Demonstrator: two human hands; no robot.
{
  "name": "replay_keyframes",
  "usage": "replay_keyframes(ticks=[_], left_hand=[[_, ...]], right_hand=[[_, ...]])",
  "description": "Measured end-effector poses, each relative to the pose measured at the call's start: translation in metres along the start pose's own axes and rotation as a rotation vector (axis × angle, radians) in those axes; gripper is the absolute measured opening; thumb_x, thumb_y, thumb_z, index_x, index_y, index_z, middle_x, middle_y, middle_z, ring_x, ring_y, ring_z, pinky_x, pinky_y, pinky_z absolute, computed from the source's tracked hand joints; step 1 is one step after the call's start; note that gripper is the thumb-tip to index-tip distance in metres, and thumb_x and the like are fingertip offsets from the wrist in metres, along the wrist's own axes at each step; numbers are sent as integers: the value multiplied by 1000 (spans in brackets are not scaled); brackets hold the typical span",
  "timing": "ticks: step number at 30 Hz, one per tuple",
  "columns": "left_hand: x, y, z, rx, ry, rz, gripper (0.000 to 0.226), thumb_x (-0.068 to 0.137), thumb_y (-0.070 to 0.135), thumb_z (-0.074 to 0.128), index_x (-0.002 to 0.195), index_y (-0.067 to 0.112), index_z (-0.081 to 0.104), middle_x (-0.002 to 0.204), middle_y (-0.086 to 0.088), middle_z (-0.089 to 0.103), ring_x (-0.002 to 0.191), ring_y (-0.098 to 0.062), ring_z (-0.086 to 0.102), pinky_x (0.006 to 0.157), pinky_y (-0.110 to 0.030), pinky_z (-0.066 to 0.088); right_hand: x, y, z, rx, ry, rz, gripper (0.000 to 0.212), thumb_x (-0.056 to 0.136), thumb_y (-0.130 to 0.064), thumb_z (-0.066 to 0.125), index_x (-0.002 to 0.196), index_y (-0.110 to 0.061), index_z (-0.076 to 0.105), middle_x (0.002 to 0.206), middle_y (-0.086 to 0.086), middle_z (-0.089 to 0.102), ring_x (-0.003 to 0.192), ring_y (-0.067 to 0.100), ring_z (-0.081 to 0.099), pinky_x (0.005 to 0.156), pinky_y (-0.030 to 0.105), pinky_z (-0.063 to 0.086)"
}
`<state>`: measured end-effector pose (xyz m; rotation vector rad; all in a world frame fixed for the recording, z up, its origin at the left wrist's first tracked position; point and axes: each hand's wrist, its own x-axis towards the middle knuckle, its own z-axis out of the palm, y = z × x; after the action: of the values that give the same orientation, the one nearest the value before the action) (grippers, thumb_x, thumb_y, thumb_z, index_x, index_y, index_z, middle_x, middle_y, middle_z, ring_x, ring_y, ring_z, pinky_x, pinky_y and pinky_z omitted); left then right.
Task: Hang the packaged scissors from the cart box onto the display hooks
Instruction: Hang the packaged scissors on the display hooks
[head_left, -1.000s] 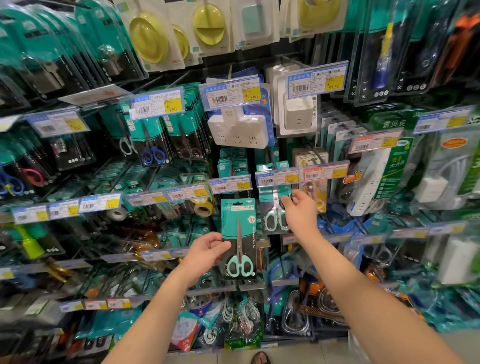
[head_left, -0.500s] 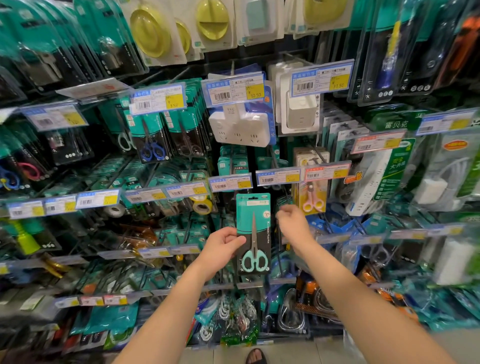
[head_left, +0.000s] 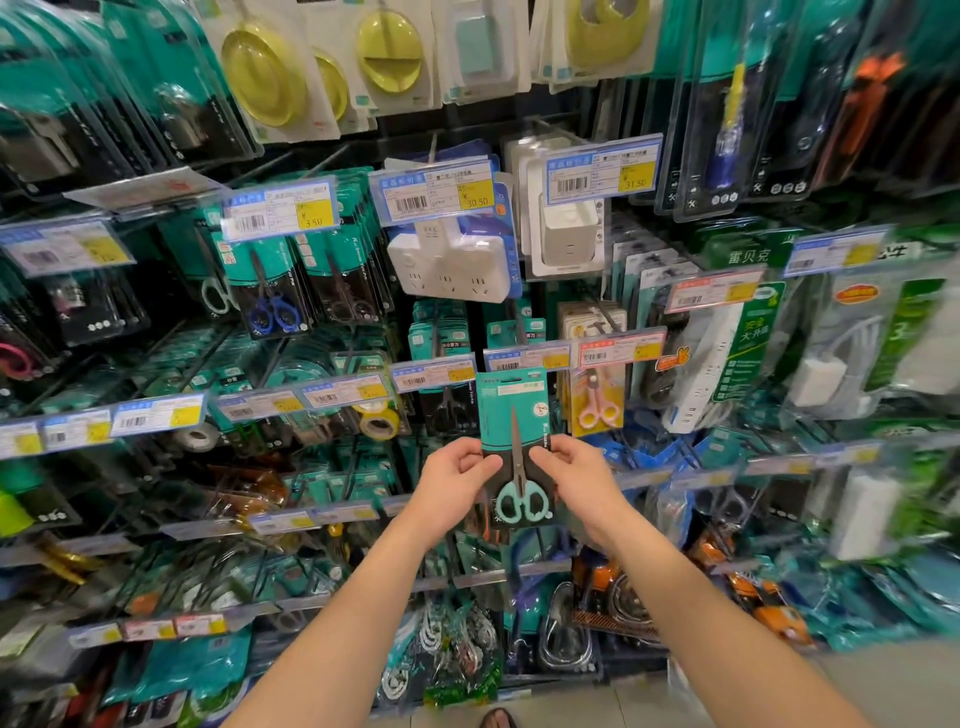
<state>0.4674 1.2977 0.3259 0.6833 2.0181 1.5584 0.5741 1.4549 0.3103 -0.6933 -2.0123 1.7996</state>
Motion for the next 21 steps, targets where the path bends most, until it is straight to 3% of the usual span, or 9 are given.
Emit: replay_keyframes(ticks=[3, 11, 16, 18, 21], left_hand=[[2, 5, 5, -17, -12, -7, 12, 100, 18, 64, 110, 13, 69, 98, -6, 80, 87, -19, 76, 81, -40, 62], [4, 0, 5, 33, -41, -18, 12, 100, 18, 64, 110, 14, 70, 97, -6, 80, 95, -23, 76, 91, -48, 60], [7, -1, 7, 83, -40, -34, 8, 99, 21, 66, 105, 22, 72, 97, -17, 78, 97, -32, 74, 93, -52, 58], [10, 4, 8, 67, -41, -8, 10, 100, 20, 65, 108, 20, 71, 94, -10, 80, 92, -27, 76, 88, -47, 60], [15, 16, 9, 59, -25, 35, 13, 101, 17, 64, 112, 14, 70, 87, -1, 79, 74, -7, 73, 72, -25, 56]], right_hand=[[0, -3, -3, 26, 8, -1, 12, 98, -28, 64, 101, -25, 75, 98, -3, 78, 94, 19, 73, 90, 47, 58], [-4, 6, -6, 18, -24, -32, 13, 100, -24, 61, 101, -21, 73, 97, 4, 77, 94, 29, 72, 86, 47, 56], [-4, 9, -7, 88, -47, 23, 14, 102, -20, 59, 102, -14, 72, 95, 12, 76, 86, 25, 72, 69, 32, 57], [-2, 2, -10, 80, -28, -12, 14, 102, -21, 60, 103, -15, 72, 95, 7, 77, 84, 18, 72, 66, 25, 54], [5, -6, -13, 86, -10, -54, 15, 102, -21, 59, 107, -17, 73, 99, -2, 78, 89, 13, 73, 68, 21, 54]])
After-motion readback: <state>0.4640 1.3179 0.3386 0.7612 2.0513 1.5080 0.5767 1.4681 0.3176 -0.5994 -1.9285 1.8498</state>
